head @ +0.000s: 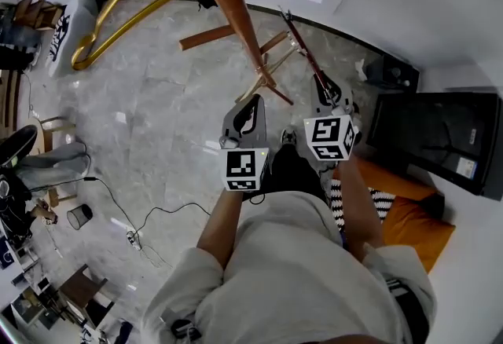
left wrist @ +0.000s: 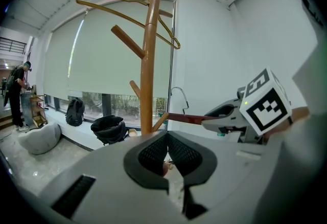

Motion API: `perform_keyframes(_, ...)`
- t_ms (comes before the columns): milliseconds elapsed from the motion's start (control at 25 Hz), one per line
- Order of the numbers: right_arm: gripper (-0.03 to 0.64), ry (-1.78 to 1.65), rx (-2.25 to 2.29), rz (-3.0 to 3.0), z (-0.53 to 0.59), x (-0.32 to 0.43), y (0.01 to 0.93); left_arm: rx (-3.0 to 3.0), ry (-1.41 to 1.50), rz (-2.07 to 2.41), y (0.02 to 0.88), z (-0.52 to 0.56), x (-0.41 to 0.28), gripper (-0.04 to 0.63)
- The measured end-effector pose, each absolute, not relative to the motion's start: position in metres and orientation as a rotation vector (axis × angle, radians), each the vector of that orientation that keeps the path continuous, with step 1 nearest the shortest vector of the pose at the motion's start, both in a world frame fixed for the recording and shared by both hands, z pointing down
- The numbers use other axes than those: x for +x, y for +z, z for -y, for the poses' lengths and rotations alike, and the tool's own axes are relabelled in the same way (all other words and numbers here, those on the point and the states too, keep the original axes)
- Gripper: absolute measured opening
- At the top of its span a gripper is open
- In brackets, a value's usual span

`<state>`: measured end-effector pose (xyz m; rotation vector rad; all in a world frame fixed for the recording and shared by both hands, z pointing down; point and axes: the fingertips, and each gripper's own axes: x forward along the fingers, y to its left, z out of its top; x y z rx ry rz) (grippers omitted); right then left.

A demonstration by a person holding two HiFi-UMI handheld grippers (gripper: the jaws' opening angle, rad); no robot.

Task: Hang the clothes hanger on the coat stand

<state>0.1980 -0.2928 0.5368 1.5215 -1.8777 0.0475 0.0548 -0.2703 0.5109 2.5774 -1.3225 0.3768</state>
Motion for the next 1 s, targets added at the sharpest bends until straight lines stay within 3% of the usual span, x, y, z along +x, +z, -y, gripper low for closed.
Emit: perform_keyframes(1000, 0.055, 0.169, 1.319, 2.063, 0.341, 0.178, 0.611, 2.392, 0.411, 1.573, 0.542, 0.286, 0.055, 0.009)
